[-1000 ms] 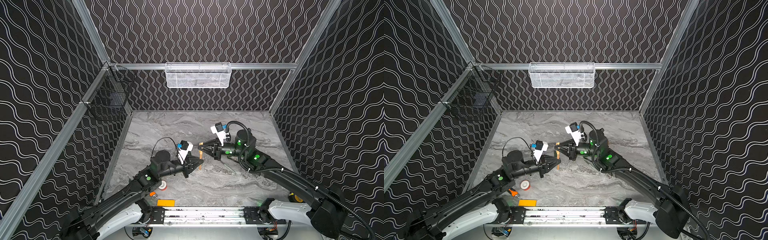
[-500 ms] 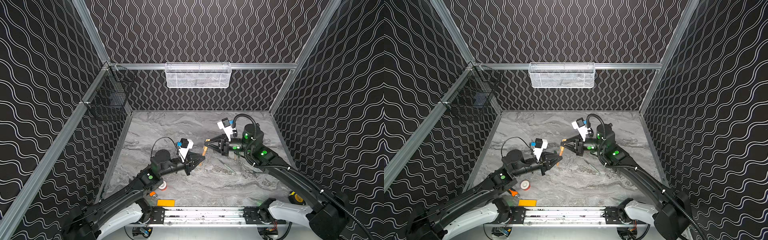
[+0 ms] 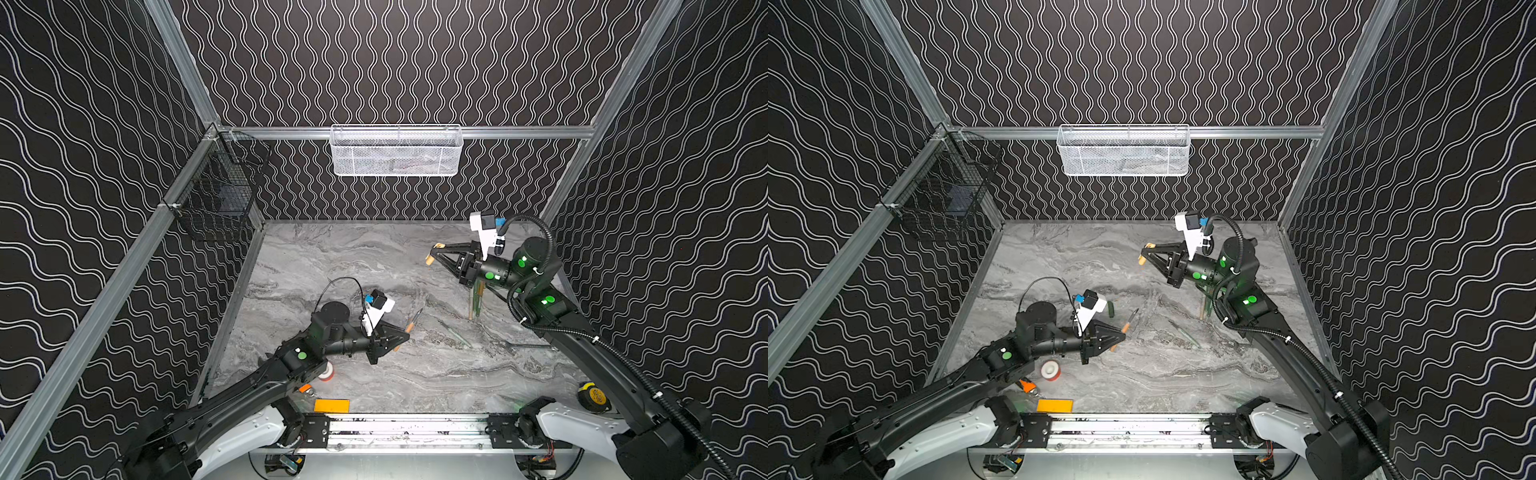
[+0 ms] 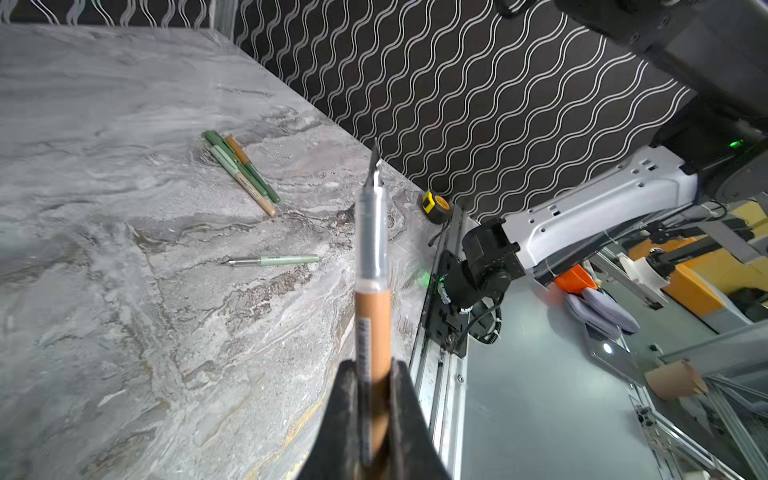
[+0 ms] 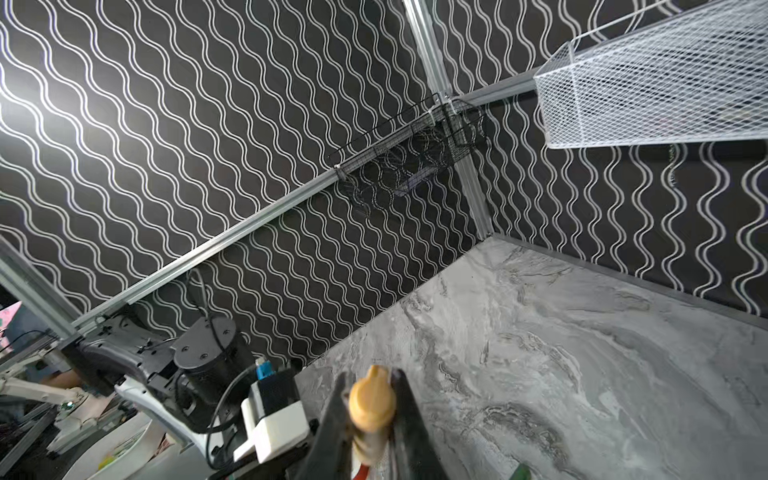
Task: Insert the pens into the pen caps
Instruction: 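Release the pen and move the open right gripper to the green caps, then lower the right gripper and grasp a green cap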
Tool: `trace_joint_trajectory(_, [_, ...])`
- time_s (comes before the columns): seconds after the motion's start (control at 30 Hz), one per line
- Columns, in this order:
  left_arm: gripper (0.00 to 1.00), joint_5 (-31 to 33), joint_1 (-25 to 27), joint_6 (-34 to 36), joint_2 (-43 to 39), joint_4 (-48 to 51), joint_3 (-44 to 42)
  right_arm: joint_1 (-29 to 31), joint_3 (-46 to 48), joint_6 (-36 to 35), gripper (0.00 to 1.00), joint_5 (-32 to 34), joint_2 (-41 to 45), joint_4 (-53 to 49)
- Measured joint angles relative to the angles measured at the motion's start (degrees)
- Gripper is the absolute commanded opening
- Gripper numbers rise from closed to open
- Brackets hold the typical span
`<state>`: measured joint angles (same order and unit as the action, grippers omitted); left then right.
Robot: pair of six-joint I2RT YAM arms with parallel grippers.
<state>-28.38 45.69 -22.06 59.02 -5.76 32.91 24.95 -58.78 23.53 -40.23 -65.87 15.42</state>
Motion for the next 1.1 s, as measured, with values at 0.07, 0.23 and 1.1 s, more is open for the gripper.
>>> trace_joint_trajectory(0.07, [0.00, 3.0, 0.0, 0.0, -2.8, 2.1, 0.3, -2.1, -0.6, 0.0, 0.00, 3.0, -1.7, -3.5])
trace_joint_trajectory(0.23, [0.00, 12.2, -0.3, 0.5, -9.6, 9.6, 1.6, -5.4, -2.0, -2.2, 0.00, 9.6, -9.1, -16.5])
trace_joint_trajectory(1.1, [0.00, 26.9, -0.5, 7.2, -22.5, 40.8, 14.3, -5.8, -12.1, -15.8, 0.39, 44.0, -41.6, -50.8])
